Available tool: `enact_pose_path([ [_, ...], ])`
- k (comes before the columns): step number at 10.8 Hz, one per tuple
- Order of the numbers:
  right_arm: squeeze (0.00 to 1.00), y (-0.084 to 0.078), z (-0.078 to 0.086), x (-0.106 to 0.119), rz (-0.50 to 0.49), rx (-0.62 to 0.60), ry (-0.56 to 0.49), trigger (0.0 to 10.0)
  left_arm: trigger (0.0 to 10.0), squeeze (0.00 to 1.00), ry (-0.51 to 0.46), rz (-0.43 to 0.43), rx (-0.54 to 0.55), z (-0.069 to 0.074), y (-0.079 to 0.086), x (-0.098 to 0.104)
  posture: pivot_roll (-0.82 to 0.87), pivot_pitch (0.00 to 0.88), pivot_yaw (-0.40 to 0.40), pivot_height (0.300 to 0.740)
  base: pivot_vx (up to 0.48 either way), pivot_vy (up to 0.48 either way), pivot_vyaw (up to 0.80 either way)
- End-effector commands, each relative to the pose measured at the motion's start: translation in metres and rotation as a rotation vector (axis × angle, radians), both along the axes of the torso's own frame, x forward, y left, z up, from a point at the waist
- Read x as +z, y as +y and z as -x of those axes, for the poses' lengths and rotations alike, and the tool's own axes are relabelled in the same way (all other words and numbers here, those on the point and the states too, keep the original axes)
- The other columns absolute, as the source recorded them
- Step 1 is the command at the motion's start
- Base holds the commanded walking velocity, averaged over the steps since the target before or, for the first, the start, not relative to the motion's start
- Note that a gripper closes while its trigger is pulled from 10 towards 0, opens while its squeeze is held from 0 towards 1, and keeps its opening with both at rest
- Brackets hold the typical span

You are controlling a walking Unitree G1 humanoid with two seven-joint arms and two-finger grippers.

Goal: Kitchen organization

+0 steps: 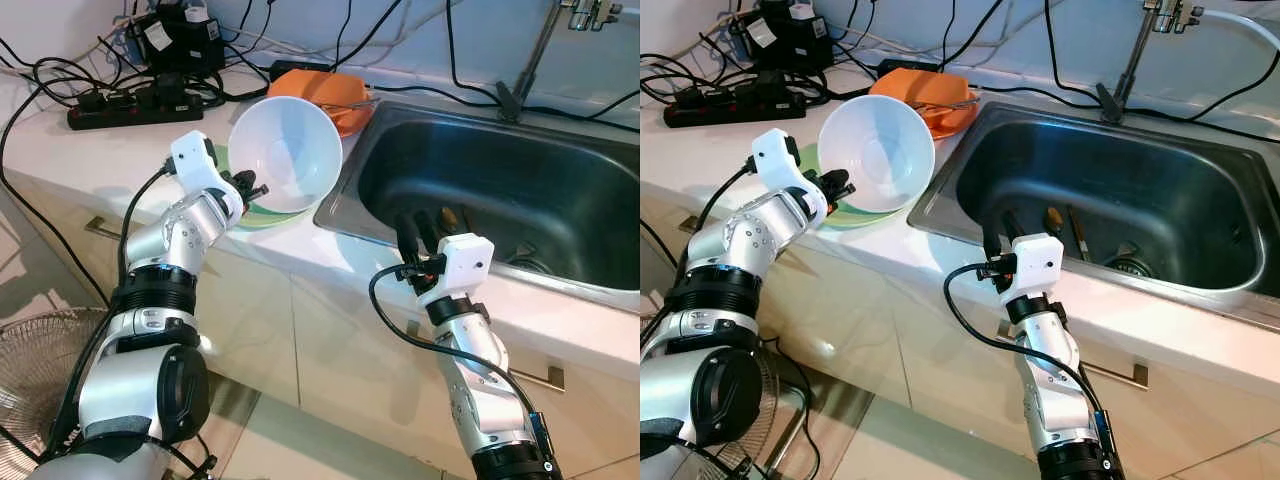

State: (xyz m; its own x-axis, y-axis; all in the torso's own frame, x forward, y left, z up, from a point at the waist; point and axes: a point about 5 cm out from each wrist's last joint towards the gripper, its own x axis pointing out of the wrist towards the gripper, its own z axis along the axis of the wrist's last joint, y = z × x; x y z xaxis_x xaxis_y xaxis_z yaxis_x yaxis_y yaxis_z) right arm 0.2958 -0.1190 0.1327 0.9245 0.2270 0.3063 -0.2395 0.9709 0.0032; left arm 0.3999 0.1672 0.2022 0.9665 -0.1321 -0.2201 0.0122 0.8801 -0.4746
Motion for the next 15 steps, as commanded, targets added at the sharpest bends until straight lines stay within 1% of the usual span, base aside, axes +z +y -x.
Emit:
enact_pose_path([
  [1,0.00,-0.002,-0.001,-0.004,0.001,-0.011,0.020,10.0,0.0,0.00,0.010,0.000,0.037,0.002,0.005,-0.008,0.19,0.023,0.031,0.740,0.000,0.000,0.00],
  [2,0.00,-0.002,-0.001,-0.004,0.002,-0.010,0.021,10.0,0.0,0.00,-0.031,0.027,0.055,0.003,0.006,-0.004,0.19,0.022,0.029,0.740,0.000,0.000,0.00],
  [3,0.00,-0.002,-0.001,-0.004,0.003,-0.008,0.022,10.0,0.0,0.00,-0.096,0.052,0.076,0.003,0.008,0.004,0.19,0.017,0.028,0.740,0.000,0.000,0.00],
  [4,0.00,-0.001,-0.002,-0.004,0.005,-0.005,0.022,10.0,0.0,0.00,-0.199,0.076,0.087,0.006,0.008,0.016,0.19,0.014,0.027,0.740,0.000,0.000,0.00],
  [5,0.00,-0.001,-0.002,-0.004,0.006,-0.002,0.022,10.0,0.0,0.00,-0.482,0.151,0.058,0.019,0.002,0.054,0.19,0.014,0.023,0.740,0.000,0.000,0.00],
  [6,0.00,-0.001,-0.003,-0.003,0.007,-0.001,0.021,10.0,0.0,0.00,-0.561,0.159,0.042,0.025,-0.003,0.064,0.20,0.018,0.019,0.740,0.000,0.000,0.00],
  [7,0.00,-0.001,-0.004,-0.001,0.007,0.000,0.018,10.0,8.8,0.00,-0.621,0.142,0.021,0.030,-0.010,0.071,0.20,0.022,0.018,0.740,0.000,0.000,0.00],
  [8,0.00,-0.001,-0.006,0.002,0.005,-0.001,0.011,10.0,10.0,0.00,-0.643,0.138,0.004,0.035,-0.018,0.071,0.19,0.027,0.015,0.740,0.000,0.000,0.00],
  [9,0.00,-0.003,-0.008,0.007,-0.007,-0.004,0.000,10.0,10.0,0.00,-0.646,0.120,-0.013,0.038,-0.024,0.068,0.19,0.029,0.014,0.740,0.000,0.000,0.00],
  [10,1.00,-0.010,-0.014,0.019,-0.018,-0.007,-0.033,10.0,10.0,0.00,-0.649,0.107,-0.036,0.043,-0.034,0.061,0.18,0.033,0.010,0.740,0.000,0.000,0.00],
  [11,1.00,-0.014,-0.017,0.025,-0.031,-0.021,-0.042,10.0,10.0,0.00,-0.649,0.096,-0.044,0.045,-0.038,0.059,0.18,0.035,0.009,0.740,0.000,0.000,0.00],
  [12,1.00,-0.017,-0.023,0.039,-0.056,-0.022,-0.066,10.0,10.0,0.00,-0.640,0.074,-0.048,0.047,-0.042,0.054,0.18,0.036,0.009,0.740,0.000,0.000,0.00],
  [13,0.00,-0.015,-0.025,0.047,-0.070,0.003,-0.077,10.0,10.0,0.00,-0.635,0.064,-0.047,0.048,-0.043,0.051,0.18,0.037,0.009,0.740,0.000,0.000,0.00],
  [14,0.00,-0.012,-0.026,0.052,-0.104,0.032,-0.077,10.0,10.0,0.00,-0.636,0.051,-0.053,0.049,-0.046,0.049,0.18,0.037,0.008,0.740,0.000,0.000,0.00],
  [15,0.00,-0.007,-0.025,0.056,-0.183,0.073,-0.065,10.0,10.0,0.00,-0.636,0.034,-0.061,0.050,-0.048,0.048,0.18,0.039,0.008,0.740,0.000,0.000,0.00],
])
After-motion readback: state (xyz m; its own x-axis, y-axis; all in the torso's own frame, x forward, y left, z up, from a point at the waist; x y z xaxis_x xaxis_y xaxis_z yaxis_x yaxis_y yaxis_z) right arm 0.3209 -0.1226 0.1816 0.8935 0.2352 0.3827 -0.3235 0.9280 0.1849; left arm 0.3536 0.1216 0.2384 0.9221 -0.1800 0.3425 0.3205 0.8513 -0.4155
